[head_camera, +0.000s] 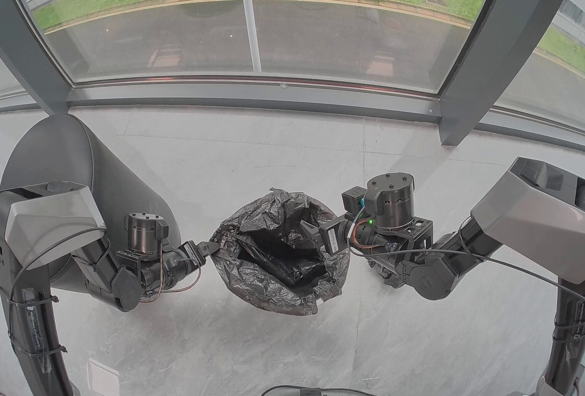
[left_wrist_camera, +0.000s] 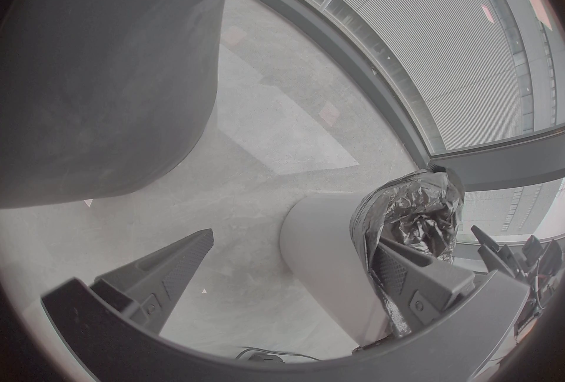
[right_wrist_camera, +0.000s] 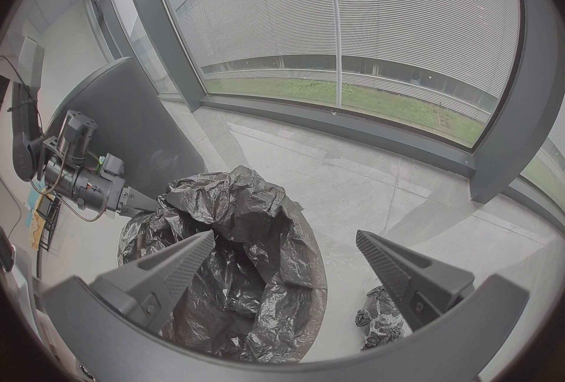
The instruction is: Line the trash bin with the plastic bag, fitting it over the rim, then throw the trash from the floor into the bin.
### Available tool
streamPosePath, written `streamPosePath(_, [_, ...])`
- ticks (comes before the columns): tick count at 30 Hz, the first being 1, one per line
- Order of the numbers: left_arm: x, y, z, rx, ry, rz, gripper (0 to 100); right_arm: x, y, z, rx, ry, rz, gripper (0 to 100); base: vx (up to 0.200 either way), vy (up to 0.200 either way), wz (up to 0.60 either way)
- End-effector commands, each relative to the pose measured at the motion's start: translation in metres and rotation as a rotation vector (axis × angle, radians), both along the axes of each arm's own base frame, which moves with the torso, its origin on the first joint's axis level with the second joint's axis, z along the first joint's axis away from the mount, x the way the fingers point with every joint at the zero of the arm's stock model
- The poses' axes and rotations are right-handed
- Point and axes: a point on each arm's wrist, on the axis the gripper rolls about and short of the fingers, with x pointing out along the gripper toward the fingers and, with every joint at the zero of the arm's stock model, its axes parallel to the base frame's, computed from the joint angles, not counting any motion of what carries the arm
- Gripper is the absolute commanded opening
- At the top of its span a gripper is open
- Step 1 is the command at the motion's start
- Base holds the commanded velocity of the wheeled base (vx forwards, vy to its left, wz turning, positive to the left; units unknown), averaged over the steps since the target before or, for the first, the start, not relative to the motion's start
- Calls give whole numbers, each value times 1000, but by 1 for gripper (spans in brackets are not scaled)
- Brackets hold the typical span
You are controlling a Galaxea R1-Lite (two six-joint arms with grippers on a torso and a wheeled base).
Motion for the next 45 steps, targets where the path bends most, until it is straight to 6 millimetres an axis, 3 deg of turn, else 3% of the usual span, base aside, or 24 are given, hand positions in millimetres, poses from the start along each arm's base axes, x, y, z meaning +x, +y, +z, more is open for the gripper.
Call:
streamPosePath(1, [1,-1,-13,5,33,-2,100,0,0,-1,0,1,0,100,0,0,0])
streamPosePath(6, [4,-2,-23,3,51,-13,100,1,0,-2,9,11,-5,100,0,0,0])
streamPosePath(18, [8,-9,-19,-5,6,-27,100,1,1,-12,-1,33,-2,100,0,0,0])
streamPosePath(23, [-8,-10,-8,-5,15,-45,100,-14,15,-20,8,71,37,100,0,0,0])
streamPosePath(33, [-13,-19,-13,-2,33,-72,100,-40,44,-46,-40,128,128,100,0,0,0])
streamPosePath(45, [-10,-32,-23,0,33,-104,100,-43,53,-88,-102,193,146,100,0,0,0])
